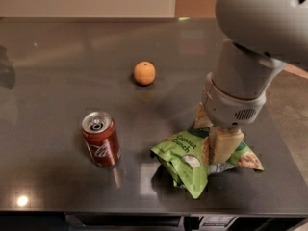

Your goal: Move green rice chip bag near coke can

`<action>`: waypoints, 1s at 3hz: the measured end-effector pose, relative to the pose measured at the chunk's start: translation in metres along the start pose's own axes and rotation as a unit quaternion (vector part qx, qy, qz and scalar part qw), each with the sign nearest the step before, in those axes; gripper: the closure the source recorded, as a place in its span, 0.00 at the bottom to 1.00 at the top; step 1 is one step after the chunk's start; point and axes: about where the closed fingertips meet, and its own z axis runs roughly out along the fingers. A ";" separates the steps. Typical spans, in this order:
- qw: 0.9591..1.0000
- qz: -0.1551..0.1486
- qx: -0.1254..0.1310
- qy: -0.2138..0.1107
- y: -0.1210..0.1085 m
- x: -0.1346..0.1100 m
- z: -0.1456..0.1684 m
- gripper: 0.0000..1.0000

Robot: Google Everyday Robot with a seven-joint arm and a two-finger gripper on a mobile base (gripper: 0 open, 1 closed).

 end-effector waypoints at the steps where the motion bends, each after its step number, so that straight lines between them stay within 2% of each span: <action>1: 1.000 0.005 0.005 -0.002 -0.009 -0.015 0.002 1.00; 3: 1.000 0.022 0.010 0.001 -0.028 -0.031 0.007 0.59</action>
Offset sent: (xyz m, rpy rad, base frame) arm 0.0197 0.0370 -0.0107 -0.0112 0.0091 -0.0684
